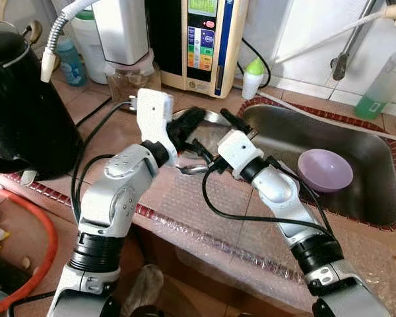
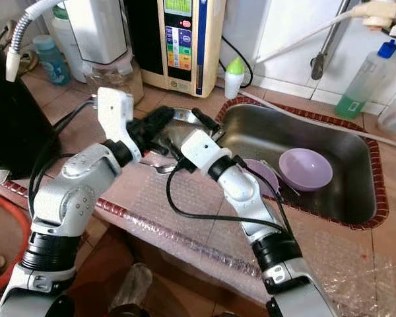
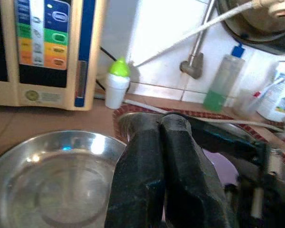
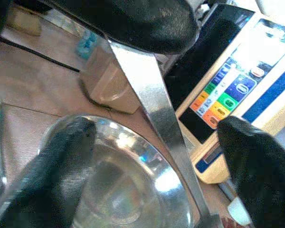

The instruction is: Kitchen organization

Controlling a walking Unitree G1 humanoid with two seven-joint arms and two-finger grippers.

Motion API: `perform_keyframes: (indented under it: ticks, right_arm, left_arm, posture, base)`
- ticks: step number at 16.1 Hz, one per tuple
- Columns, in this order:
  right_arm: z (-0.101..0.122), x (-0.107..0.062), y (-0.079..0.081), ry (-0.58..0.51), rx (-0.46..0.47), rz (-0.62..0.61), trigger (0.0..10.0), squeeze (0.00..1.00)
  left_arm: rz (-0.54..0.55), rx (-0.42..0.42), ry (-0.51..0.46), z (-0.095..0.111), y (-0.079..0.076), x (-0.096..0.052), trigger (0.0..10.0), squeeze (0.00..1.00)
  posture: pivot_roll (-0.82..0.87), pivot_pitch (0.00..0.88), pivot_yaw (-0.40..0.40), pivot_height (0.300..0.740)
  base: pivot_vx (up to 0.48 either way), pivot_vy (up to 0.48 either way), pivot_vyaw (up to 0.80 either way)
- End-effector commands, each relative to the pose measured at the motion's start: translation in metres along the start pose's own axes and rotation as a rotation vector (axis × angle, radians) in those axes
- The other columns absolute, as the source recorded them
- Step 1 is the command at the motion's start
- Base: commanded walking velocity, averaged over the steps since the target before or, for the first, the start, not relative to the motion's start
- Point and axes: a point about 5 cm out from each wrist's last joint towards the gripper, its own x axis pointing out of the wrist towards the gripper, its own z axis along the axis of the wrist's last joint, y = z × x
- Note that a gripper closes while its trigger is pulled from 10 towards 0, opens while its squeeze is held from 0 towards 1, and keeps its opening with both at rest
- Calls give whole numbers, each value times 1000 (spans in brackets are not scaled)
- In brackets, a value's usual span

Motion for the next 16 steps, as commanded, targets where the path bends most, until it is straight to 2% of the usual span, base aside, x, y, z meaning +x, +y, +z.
perform_keyframes:
  ticks: [1,4,6,16]
  right_arm:
    - [-1,1,-5,3,-25,-21,0,0]
    - [-9,0,-6,35,-48,-24,0,0]
    - [-23,-3,-7,119,-62,-26,0,0]
    - [-21,-4,-20,81,-55,-107,0,0]
  left_arm:
    - [-44,14,8,2,-7,-1,0,0]
    - [-61,16,27,-2,-11,-2,0,0]
    - [-60,21,34,-3,-10,-2,0,0]
    - [-63,28,50,-8,-9,-3,0,0]
  posture:
    - [61,0,17,740]
    - [61,0,18,740]
    - [61,0,19,740]
    - [54,0,16,740]
  base:
    - [0,0,0]
    - [0,0,0]
    - [0,0,0]
    - [0,0,0]
